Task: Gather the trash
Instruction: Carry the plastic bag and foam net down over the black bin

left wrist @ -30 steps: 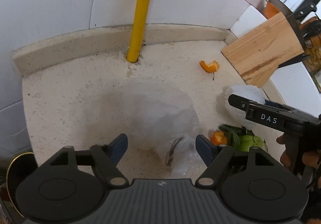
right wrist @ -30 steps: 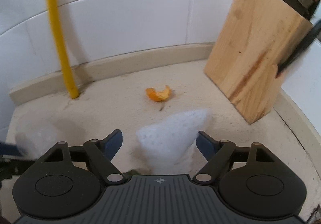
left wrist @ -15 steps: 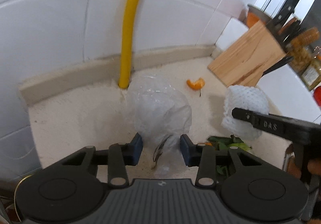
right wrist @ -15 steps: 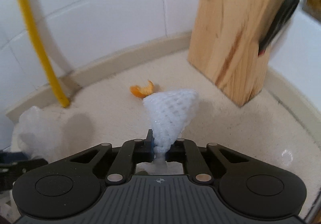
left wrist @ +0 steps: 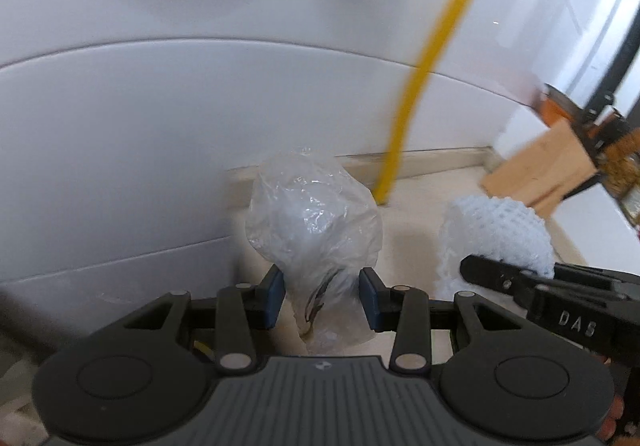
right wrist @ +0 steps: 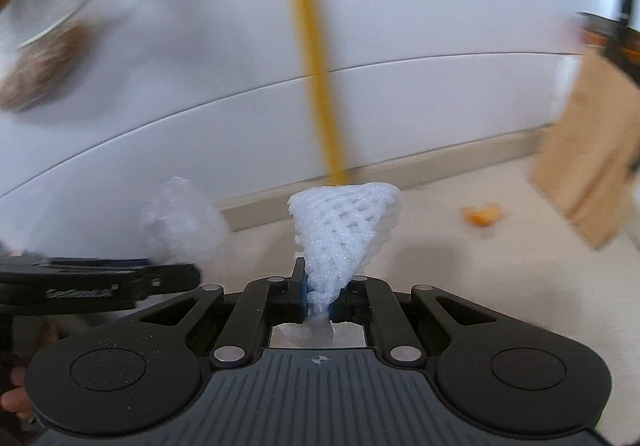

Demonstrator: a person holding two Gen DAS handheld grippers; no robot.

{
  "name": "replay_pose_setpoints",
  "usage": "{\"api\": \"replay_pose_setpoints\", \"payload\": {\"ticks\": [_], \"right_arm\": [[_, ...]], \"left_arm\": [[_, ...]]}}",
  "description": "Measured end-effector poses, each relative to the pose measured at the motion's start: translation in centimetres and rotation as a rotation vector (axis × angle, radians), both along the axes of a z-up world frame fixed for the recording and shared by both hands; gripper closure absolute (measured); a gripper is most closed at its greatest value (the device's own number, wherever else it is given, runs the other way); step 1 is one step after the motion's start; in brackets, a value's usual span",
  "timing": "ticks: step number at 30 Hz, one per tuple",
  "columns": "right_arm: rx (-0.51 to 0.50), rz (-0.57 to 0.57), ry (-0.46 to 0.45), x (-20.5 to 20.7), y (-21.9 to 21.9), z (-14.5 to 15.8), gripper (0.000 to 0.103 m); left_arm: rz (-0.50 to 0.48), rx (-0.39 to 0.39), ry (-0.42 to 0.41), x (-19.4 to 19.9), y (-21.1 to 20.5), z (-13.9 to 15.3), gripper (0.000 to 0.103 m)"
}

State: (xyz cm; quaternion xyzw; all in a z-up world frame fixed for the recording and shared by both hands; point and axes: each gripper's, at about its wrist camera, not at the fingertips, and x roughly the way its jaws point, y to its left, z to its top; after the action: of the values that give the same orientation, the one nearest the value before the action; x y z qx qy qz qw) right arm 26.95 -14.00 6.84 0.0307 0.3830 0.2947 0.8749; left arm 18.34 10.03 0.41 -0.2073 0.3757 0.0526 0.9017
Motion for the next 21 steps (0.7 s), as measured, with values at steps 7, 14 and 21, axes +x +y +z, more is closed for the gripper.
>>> {"api": "replay_pose_setpoints", "payload": {"ticks": [7,14,21], "right_arm": [[0.015,0.163,0.050,-3.5,8.1,-1.0,0.091],[-0.004,0.287,0.116,-6.6,14.4,-2.8,0.091],[-0.062,0.338,0.190,-7.2,18.1,-6.1,0.090]], "left_arm": [[0.099,0.018,0.060,-5.0,4.5,-1.9,0.070],[0.176,0.015,0.152,-7.1,7.1,-5.5,0.069],[0.188,0.016,0.246,-6.5,8.4,-9.0,0.069]]}}
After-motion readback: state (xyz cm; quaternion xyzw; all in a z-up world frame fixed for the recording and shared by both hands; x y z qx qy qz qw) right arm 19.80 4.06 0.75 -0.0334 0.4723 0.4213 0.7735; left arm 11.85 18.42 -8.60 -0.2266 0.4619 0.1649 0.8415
